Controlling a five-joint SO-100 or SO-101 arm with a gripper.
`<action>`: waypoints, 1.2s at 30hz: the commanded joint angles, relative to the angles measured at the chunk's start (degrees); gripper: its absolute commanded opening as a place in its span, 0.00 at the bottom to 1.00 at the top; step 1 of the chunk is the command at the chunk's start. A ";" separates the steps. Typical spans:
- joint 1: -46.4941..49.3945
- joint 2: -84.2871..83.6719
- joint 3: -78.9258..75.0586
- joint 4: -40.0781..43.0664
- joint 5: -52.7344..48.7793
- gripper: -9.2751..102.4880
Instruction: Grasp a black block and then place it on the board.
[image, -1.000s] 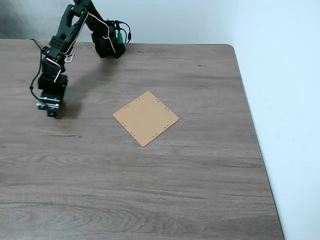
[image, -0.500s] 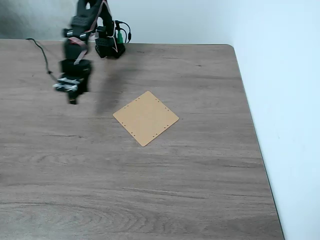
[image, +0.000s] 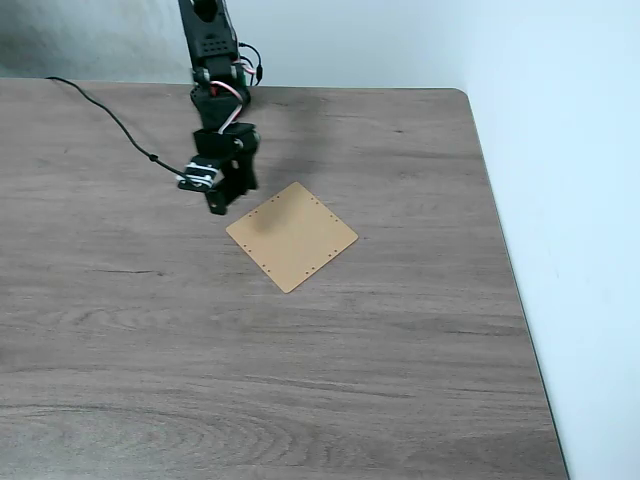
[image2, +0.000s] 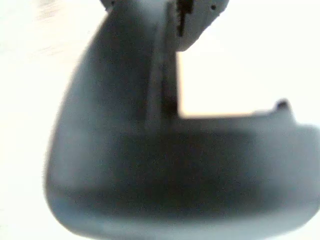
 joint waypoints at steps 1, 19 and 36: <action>-3.25 -1.05 -3.43 -2.20 2.99 0.08; -11.95 -14.33 -7.82 -8.09 16.44 0.08; -10.46 -18.28 -6.06 -12.22 16.26 0.08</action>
